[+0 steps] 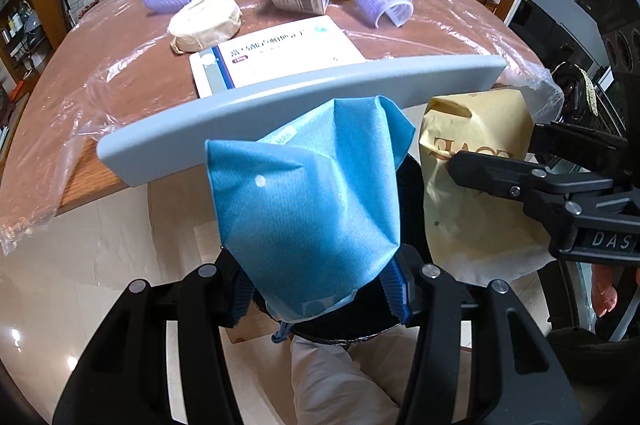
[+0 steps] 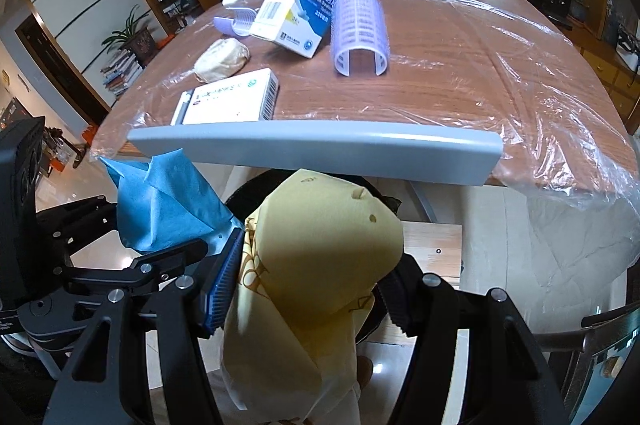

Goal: Collect trash
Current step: 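Carry both held bags past the table edge over the black trash bin, then open both tools to drop the bags into the black bin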

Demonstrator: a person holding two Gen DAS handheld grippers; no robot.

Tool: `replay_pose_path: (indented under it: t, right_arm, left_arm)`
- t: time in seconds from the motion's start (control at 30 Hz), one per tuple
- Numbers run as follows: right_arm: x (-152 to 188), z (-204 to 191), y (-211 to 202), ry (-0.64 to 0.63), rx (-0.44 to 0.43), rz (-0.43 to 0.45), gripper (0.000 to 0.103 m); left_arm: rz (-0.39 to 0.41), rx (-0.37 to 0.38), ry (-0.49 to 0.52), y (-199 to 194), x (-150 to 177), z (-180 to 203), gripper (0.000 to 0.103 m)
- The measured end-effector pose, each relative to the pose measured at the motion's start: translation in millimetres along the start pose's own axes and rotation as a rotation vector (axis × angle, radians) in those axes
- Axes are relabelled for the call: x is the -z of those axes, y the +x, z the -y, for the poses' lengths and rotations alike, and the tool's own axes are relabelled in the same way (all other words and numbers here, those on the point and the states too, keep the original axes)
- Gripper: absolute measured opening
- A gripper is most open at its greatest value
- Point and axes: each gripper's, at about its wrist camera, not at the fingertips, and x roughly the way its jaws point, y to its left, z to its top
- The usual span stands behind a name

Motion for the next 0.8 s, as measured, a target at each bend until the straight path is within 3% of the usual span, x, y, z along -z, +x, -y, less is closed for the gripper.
replay_pose_path:
  t: [0.8]
  right_arm:
    - [1.7,7.0,33.4,0.023,0.040,-0.055,0.061]
  left_arm:
    - [-0.060,-0.017,0.045,36.8,0.0,8.3,0.054]
